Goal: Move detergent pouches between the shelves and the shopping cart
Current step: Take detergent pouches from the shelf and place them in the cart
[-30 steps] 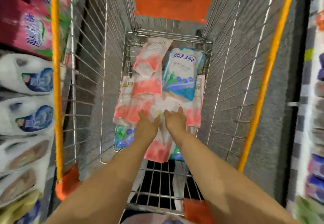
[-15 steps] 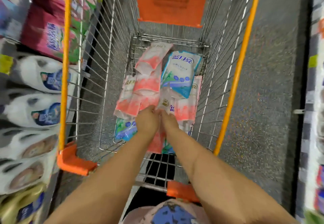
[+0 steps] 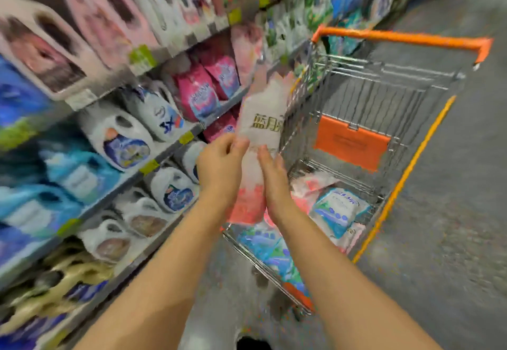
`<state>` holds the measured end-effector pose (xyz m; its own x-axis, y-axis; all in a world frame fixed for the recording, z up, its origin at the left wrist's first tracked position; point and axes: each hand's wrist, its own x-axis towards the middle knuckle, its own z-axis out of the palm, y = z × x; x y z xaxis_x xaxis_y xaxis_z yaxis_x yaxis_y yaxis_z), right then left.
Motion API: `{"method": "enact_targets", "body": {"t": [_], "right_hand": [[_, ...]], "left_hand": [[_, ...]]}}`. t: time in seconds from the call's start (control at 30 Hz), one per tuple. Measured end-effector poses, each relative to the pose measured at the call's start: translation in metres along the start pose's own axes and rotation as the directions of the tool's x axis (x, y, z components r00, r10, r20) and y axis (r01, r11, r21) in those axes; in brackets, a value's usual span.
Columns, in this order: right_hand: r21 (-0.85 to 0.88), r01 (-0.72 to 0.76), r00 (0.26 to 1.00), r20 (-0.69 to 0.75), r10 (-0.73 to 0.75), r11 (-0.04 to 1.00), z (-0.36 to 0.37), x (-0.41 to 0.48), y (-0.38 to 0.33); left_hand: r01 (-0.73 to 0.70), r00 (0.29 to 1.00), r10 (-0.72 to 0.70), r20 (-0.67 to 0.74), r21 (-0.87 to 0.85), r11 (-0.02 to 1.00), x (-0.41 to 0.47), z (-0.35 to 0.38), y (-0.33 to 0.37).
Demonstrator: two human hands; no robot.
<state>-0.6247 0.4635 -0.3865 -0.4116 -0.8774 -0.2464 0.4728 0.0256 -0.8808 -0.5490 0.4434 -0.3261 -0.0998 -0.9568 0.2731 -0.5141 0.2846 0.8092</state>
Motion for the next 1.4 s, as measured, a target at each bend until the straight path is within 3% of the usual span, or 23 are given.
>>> {"method": "enact_targets", "body": {"t": [0.17, 0.27, 0.43, 0.6, 0.67, 0.83, 1.07, 1.23, 1.4], "right_hand": [[-0.080, 0.224, 0.949, 0.246, -0.198, 0.971, 0.123, -0.039, -0.066], [-0.087, 0.335, 0.885, 0.369, -0.282, 0.938, 0.200, -0.071, -0.086], [0.124, 0.355, 0.681, 0.645, -0.347, 0.927, 0.326, -0.123, -0.095], [0.116, 0.373, 0.462, 0.837, -0.293, 0.920, 0.460, -0.162, -0.070], [0.094, 0.396, 0.417, 0.868, -0.270, 0.913, 0.509, -0.177, -0.056], [0.042, 0.548, 0.389, 0.872, -0.299, 0.835, 0.616, -0.187, -0.047], [0.120, 0.582, 0.272, 0.903, -0.331, 0.805, 0.746, -0.147, -0.077], [0.171, 0.619, 0.159, 0.928, -0.336, 0.767, 0.834, -0.098, -0.103], [0.204, 0.724, 0.087, 0.921, -0.381, 0.659, 0.919, -0.051, -0.119]], "left_hand": [[-0.108, 0.951, 0.066, -0.301, -0.123, 0.987, 0.027, -0.135, 0.030], [-0.173, 0.883, 0.115, -0.455, -0.088, 0.981, 0.037, -0.219, 0.037], [-0.314, 0.732, 0.162, -0.662, -0.116, 0.942, 0.051, -0.370, 0.023], [-0.378, 0.616, 0.178, -0.767, -0.090, 0.922, 0.062, -0.514, -0.011], [-0.374, 0.578, 0.160, -0.801, -0.085, 0.924, 0.067, -0.562, -0.030], [-0.376, 0.518, 0.113, -0.848, -0.107, 0.920, 0.099, -0.653, -0.065], [-0.440, 0.455, 0.203, -0.867, -0.021, 0.898, 0.186, -0.734, -0.072], [-0.466, 0.462, 0.193, -0.865, -0.052, 0.883, 0.266, -0.779, -0.079], [-0.331, 0.525, 0.148, -0.838, -0.040, 0.943, 0.330, -0.829, -0.093]]}}
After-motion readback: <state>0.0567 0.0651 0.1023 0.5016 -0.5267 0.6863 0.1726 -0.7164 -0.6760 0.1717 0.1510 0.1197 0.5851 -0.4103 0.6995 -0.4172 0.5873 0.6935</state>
